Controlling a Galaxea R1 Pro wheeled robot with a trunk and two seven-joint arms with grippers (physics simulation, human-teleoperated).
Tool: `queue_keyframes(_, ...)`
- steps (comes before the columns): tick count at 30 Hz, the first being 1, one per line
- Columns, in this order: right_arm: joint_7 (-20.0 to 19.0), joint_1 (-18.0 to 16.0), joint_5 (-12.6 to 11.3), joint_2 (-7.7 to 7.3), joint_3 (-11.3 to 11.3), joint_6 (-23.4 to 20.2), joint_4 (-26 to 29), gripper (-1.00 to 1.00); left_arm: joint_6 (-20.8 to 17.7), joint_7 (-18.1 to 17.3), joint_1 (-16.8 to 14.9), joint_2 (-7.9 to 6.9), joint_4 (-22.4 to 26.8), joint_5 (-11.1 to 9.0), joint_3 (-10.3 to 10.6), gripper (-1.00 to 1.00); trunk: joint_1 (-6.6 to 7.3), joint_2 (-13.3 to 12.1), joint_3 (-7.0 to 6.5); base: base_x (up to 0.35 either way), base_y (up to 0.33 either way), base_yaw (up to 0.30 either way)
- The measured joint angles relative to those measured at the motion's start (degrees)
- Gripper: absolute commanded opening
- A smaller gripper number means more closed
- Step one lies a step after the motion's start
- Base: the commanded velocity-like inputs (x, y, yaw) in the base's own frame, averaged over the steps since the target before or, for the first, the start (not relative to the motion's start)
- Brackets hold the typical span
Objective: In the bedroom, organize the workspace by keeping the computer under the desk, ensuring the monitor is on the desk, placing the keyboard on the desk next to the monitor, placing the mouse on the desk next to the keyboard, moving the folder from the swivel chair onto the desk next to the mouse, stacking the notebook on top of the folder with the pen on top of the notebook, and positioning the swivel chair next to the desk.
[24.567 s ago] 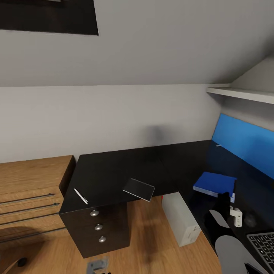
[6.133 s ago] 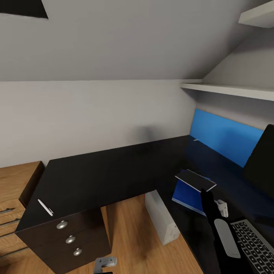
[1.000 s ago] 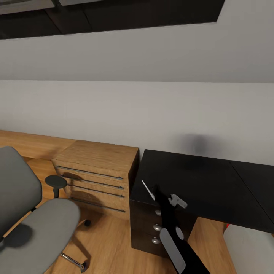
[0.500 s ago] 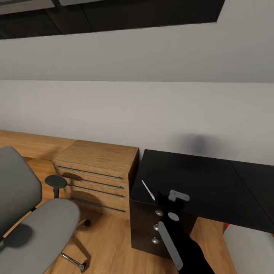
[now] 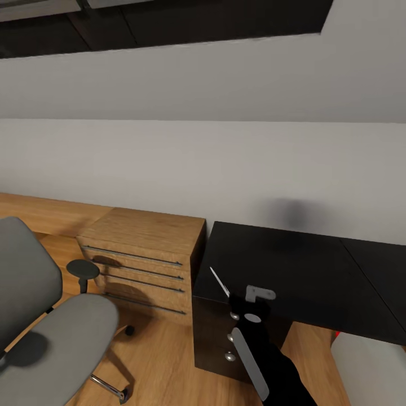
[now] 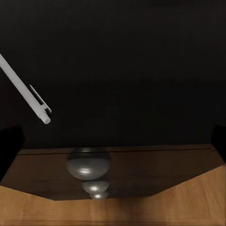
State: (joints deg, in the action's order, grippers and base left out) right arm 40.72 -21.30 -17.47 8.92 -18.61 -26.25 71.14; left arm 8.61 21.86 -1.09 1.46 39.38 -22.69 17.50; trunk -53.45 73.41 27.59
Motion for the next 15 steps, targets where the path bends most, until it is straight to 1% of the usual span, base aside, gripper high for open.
queue_keyframes(5, -1.5, -0.7, 0.3, -0.06, 0.1, -0.4, -0.9, 1.00, -0.1, 0.0, 0.0, 0.05, 0.0, 0.0, 0.2, 1.00, 0.00, 0.0, 0.00, 0.000, 0.000, 0.000)
queue_keyframes(8, -2.5, -4.4, 0.6, -0.09, 0.2, -0.6, -1.3, 1.00, -0.1, 0.0, 0.0, 0.07, -0.2, 0.1, 0.3, 1.00, 0.00, 0.0, 0.00, 0.000, 0.000, 0.000)
queue_keyframes(9, -3.2, -9.8, 0.6, -0.36, 0.3, -0.6, -4.7, 1.00, -0.1, -0.1, 0.0, 0.08, -0.2, 0.1, 0.4, 1.00, -0.01, 0.0, -0.01, 0.000, 0.000, 0.000)
queue_keyframes(10, -3.9, -14.2, 0.7, -0.80, 0.4, -0.6, -7.6, 1.00, -0.1, -0.1, 0.0, 0.08, -0.2, 0.1, 0.4, 1.00, 0.00, 0.0, -0.01, 0.000, 0.000, 0.000)
queue_keyframes(11, -4.4, -15.8, 0.6, -1.12, 0.4, -0.5, -9.4, 1.00, -0.1, -0.2, 0.0, 0.08, -0.3, 0.1, 0.4, 1.00, 0.00, 0.0, 0.00, 0.000, 0.000, 0.000)
queue_keyframes(12, -6.0, -19.0, 0.7, -1.81, 0.4, -0.3, -13.1, 1.00, -0.1, -0.2, 0.0, 0.08, -0.3, 0.1, 0.4, 1.00, 0.00, 0.0, -0.01, 0.000, 0.000, 0.000)
queue_keyframes(13, -7.2, -20.6, 0.6, -2.16, 0.5, -0.2, -15.2, 1.00, -0.1, -0.2, 0.0, 0.09, -0.3, 0.1, 0.4, 1.00, 0.00, 0.0, -0.01, 0.000, 0.000, 0.000)
queue_keyframes(14, -10.0, -23.5, 0.7, -2.72, 0.5, 0.3, -19.2, 1.00, -0.1, -0.2, 0.0, 0.09, -0.3, 0.1, 0.4, 1.00, 0.00, 0.0, -0.01, 0.000, 0.000, 0.000)
queue_keyframes(15, -11.7, -24.9, 0.7, -2.96, 0.6, 0.7, -21.3, 1.00, 0.0, -0.2, 0.0, 0.10, -0.3, 0.1, 0.5, 1.00, 0.00, 0.0, 0.00, 0.000, 0.000, 0.000)
